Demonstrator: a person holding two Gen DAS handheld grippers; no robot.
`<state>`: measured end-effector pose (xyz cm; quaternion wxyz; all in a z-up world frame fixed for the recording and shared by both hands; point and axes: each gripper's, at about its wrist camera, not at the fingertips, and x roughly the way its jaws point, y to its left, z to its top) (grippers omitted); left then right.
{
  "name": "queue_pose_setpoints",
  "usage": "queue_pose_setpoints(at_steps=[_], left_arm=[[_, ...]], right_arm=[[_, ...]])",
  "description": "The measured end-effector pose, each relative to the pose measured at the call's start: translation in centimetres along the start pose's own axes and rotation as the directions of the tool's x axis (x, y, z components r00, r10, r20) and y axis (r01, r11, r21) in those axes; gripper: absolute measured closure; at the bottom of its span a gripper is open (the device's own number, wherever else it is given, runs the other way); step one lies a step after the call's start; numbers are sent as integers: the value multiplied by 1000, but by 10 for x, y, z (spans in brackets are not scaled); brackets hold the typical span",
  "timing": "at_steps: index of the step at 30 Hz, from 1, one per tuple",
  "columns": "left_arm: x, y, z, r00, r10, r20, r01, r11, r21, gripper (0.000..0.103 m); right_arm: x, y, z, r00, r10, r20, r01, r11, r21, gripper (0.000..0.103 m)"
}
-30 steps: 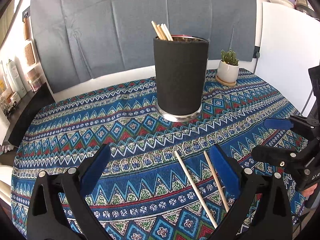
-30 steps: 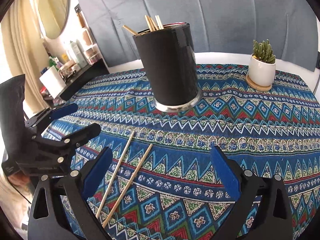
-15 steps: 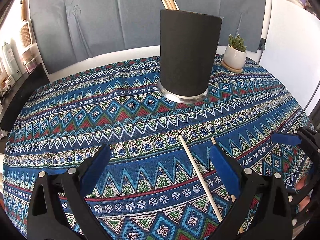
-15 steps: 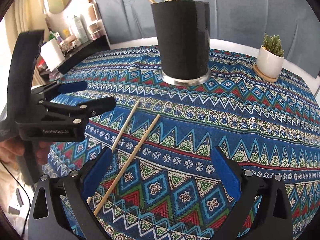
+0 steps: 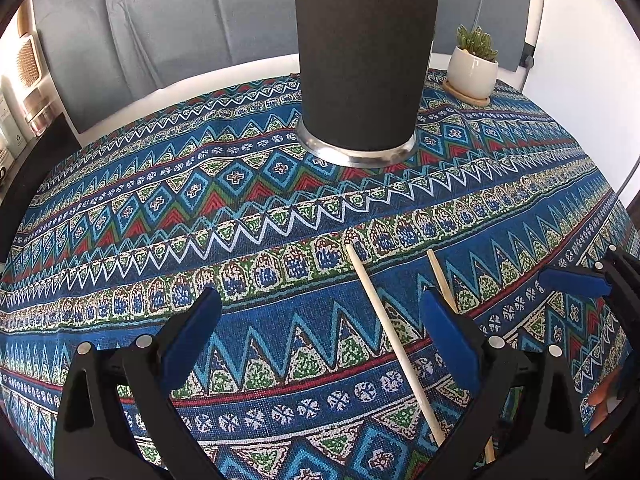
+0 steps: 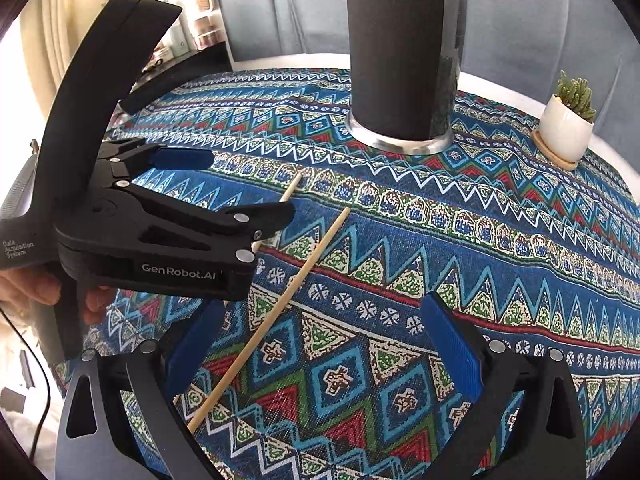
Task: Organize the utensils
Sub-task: 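Move the right gripper back toward the last two wooden sticks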
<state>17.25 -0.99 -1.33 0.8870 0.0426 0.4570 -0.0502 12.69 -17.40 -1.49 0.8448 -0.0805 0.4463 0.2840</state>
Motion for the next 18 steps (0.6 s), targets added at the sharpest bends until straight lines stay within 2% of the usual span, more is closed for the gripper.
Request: queue_pose_setpoints(at_steps=[3, 6, 8, 14, 18], left_arm=[[8, -4, -2, 999, 14, -33, -13, 1000, 17, 6], [12, 0, -3, 998, -12, -55, 10, 999, -30, 6], [13, 1, -3, 998, -5, -58, 3, 1000, -29, 5], [4, 5, -15, 998, 3, -66, -6, 999, -44, 5], [-7, 8, -32, 998, -7, -57, 6, 1000, -25, 5]], right_arm=[[6, 0, 0, 1000, 2, -25, -3, 1000, -5, 9], [13, 0, -4, 998, -42, -48, 42, 999, -1, 9], [14, 4, -6, 995, -86, -56, 84, 996, -28, 8], [9, -11, -12, 991, -101, -86, 102, 995, 6, 8], [10, -21, -10, 991, -82, -107, 80, 997, -17, 7]])
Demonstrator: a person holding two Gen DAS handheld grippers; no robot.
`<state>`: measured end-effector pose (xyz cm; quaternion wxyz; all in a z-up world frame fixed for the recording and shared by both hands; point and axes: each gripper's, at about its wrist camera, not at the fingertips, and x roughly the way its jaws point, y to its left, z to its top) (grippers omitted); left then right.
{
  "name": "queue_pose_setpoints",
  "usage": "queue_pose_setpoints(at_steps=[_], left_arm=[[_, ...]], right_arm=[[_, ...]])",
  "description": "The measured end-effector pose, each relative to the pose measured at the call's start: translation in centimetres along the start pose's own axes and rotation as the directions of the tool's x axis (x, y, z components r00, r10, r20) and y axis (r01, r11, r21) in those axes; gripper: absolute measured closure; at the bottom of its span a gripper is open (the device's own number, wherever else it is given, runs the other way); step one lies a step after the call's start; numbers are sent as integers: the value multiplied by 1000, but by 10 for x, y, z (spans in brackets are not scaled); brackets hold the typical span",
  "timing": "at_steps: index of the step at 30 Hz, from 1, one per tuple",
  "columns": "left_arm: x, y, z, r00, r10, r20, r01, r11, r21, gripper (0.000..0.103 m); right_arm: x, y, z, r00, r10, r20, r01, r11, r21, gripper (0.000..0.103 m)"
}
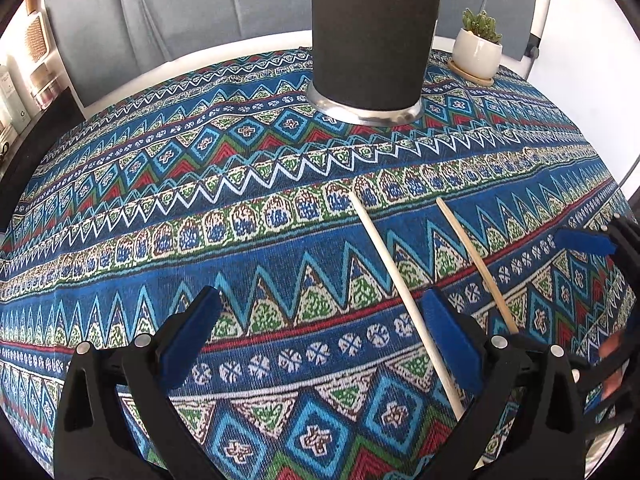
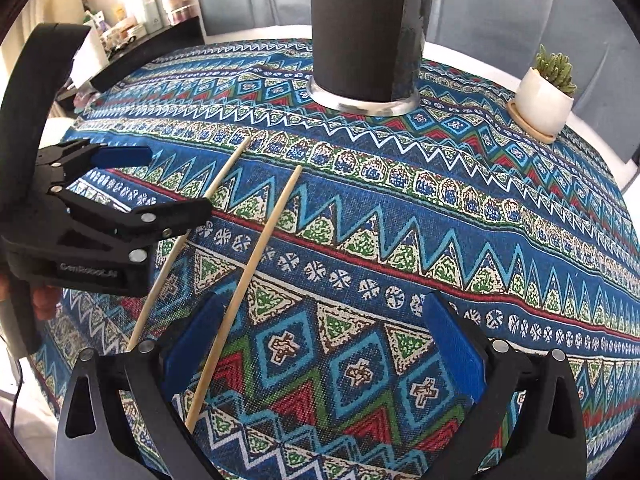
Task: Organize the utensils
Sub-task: 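Move the right gripper back toward the last two wooden sticks, then close the right gripper on one wooden stick and lift it upright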
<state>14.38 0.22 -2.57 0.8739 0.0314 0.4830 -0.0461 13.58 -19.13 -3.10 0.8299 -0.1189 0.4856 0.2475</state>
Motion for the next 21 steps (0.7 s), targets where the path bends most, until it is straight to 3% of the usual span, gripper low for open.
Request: queue_pose_setpoints(at_steps=[8, 13, 15, 17, 18, 19, 21], left_arm=[[-5, 7, -4, 993, -48, -110, 57, 995, 83, 5], [-5, 7, -7, 995, -58, -79, 66, 992, 108, 5], [-8, 10, -8, 995, -62, -81, 71, 991, 112, 11], [-14, 18, -9, 995, -58, -86, 67, 992, 104, 28], [-17, 23, -9, 994, -58, -90, 67, 993, 96, 40], [-19, 30, -8, 993, -58, -101, 66, 995, 80, 47], [-22, 44, -6, 990, -47, -130, 50, 998, 25, 78]], right_arm=[[4, -2, 11, 997, -1, -81, 1, 1000, 3, 6], [8, 1, 18, 994, -4, -113, 4, 1000, -3, 8], [7, -1, 16, 993, 0, -117, -2, 1000, -19, 9], [4, -2, 14, 993, 7, -116, -11, 999, -34, 18], [1, -5, 13, 994, 8, -106, -12, 999, -34, 36], [-4, -7, 12, 995, 12, -98, -16, 999, -40, 61], [-10, -12, 10, 995, 20, -101, -26, 998, -60, 93]])
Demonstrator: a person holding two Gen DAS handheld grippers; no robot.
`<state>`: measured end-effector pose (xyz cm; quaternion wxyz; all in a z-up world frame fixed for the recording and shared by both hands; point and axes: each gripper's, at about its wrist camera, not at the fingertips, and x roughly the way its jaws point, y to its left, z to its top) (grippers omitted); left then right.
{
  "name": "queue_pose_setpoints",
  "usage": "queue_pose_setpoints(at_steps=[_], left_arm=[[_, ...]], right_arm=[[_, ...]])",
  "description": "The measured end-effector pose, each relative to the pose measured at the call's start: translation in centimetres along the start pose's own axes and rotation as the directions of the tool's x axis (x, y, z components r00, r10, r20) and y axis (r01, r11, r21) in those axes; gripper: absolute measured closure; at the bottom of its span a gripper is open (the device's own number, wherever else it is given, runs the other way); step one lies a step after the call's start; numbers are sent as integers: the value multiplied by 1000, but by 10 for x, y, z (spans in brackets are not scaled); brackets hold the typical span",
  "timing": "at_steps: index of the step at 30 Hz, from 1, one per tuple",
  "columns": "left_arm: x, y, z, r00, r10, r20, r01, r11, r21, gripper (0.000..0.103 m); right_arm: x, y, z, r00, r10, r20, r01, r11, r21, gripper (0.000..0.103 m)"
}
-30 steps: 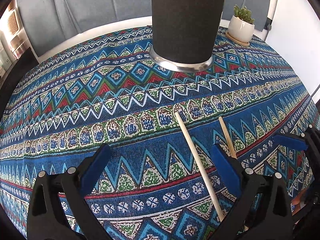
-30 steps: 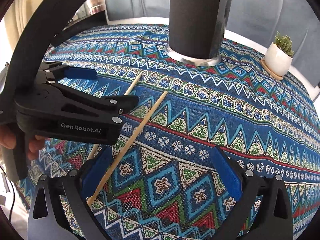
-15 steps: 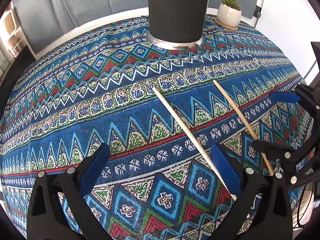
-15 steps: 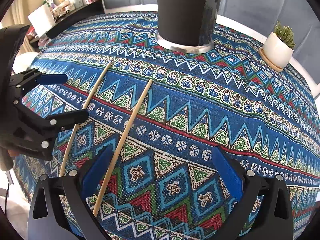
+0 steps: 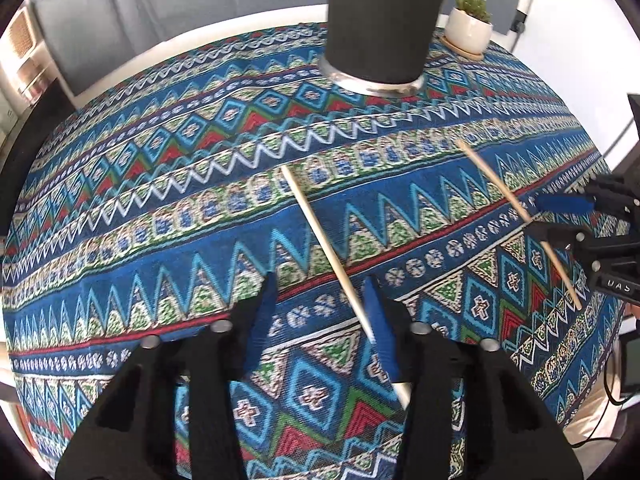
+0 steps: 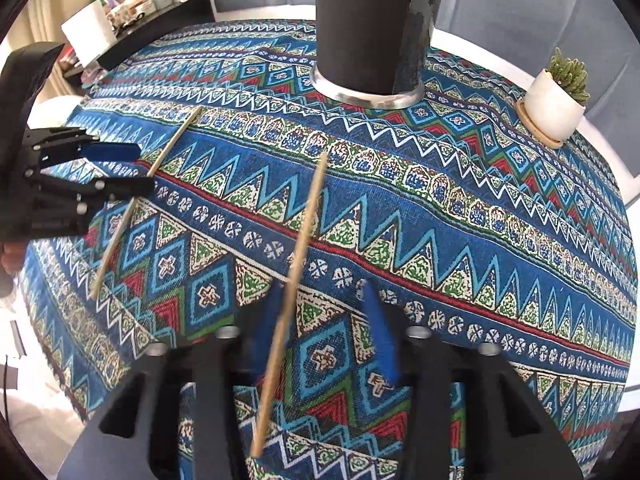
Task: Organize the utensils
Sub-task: 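Close the right gripper on one wooden stick and lift it upright, then carry the upright stick over the black cup with the right gripper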
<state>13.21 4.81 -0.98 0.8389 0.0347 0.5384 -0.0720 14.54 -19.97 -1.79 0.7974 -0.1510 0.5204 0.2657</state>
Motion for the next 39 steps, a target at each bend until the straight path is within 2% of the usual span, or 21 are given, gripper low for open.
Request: queue_pose_setpoints(at_steps=[2, 3, 6, 8, 11, 16, 18, 24, 29, 35, 39], left_arm=[[-3, 13, -1, 1000, -10, -26, 9, 999, -34, 96], [-4, 18, -3, 999, -25, -40, 24, 999, -44, 98], [-8, 28, -10, 998, -42, -54, 39, 998, -48, 98], [-10, 25, -15, 998, -42, -48, 42, 999, -14, 98], [-14, 25, -23, 995, -89, -48, 88, 996, -29, 98], [-37, 29, -32, 994, -109, 23, 110, 994, -26, 98], [-50, 31, -31, 995, -86, 51, 88, 995, -38, 98], [-99, 30, -25, 978, -65, 200, 66, 998, 2, 98], [-136, 32, -4, 936, -49, 348, 50, 999, 6, 98], [-177, 26, 18, 864, -83, 497, 76, 997, 33, 98], [-194, 17, 36, 805, -99, 585, 90, 995, 45, 98]], right_arm=[[-2, -5, -3, 1000, 8, -7, -8, 1000, -8, 97], [-2, -8, -5, 1000, 10, -3, -10, 1000, -13, 98], [-5, -19, -9, 998, 64, 14, -64, 997, 39, 98], [-7, -25, -14, 994, 101, 35, -104, 992, 75, 98], [-11, -33, -23, 985, 158, 63, -165, 978, 127, 98], [-29, -40, -37, 967, 218, 131, -239, 956, 169, 98], [-42, -40, -40, 961, 221, 166, -249, 953, 172, 98], [-90, -41, -41, 931, 207, 301, -259, 955, 144, 98], [-134, -38, -36, 885, 177, 430, -234, 969, 82, 98], [-172, -34, -20, 825, 136, 548, -187, 982, 38, 98], [-189, -32, 1, 783, 102, 614, -152, 988, 30, 98]])
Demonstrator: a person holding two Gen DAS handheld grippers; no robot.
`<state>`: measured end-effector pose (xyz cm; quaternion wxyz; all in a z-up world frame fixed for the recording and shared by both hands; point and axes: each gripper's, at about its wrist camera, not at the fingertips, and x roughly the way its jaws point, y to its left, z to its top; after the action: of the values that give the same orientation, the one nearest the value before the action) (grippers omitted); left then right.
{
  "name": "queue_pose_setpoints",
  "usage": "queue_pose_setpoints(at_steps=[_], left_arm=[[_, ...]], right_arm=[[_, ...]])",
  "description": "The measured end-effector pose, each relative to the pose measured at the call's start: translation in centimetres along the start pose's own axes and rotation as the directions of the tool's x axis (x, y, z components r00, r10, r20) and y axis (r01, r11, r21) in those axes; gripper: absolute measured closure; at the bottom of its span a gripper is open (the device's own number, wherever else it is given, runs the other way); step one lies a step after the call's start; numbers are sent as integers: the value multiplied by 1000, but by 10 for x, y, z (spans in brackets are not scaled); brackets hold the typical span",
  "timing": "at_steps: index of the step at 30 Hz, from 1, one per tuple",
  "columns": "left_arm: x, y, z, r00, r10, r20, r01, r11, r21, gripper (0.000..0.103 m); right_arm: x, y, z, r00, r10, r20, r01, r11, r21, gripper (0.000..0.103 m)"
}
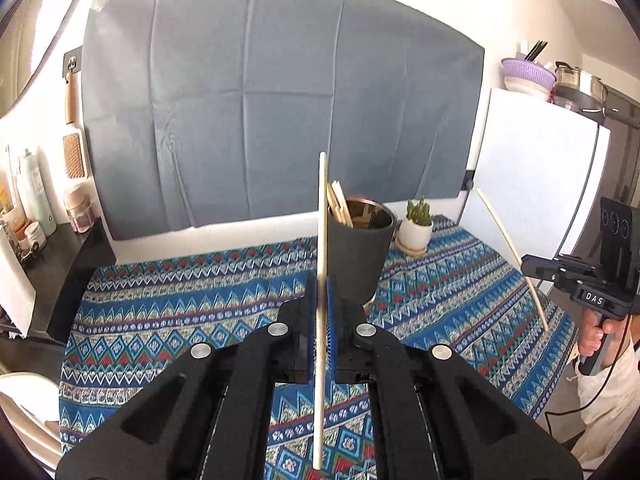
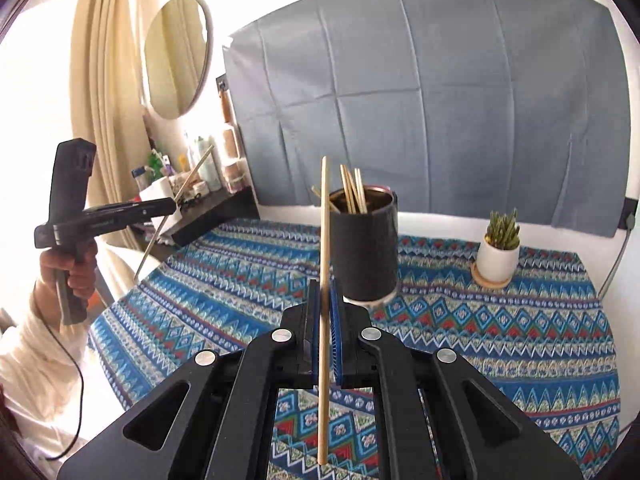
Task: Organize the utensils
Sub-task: 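Carry the upright stick over the black cup with the right gripper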
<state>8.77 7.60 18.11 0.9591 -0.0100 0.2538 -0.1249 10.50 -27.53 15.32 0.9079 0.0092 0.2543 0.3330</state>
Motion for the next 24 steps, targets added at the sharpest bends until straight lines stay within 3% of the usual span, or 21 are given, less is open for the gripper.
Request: queue_pose_setpoints(at_steps=[7, 13, 17, 22, 24], left_arm=[[1, -33, 34, 989, -69, 131, 67, 998, 18, 98], [1, -57, 60, 963, -94, 253, 86, 995, 45, 98], [1, -67, 76, 935, -90, 344, 74, 996, 58, 98], [7, -67, 91, 895, -123, 429, 110, 992, 56, 98], [14, -68, 97, 886, -115, 448, 98, 993, 61, 98]], right_arm=[[10, 8, 41, 995, -17, 95, 19, 1000, -18, 98], [15, 15, 66, 983, -6, 186, 9, 1000, -17, 98], [20, 20, 79, 972, 1, 235, 1, 1000, -10, 98], [26, 18, 100, 962, -27, 273, 25, 1000, 12, 98], [29, 16, 110, 958, -47, 282, 41, 999, 25, 98]])
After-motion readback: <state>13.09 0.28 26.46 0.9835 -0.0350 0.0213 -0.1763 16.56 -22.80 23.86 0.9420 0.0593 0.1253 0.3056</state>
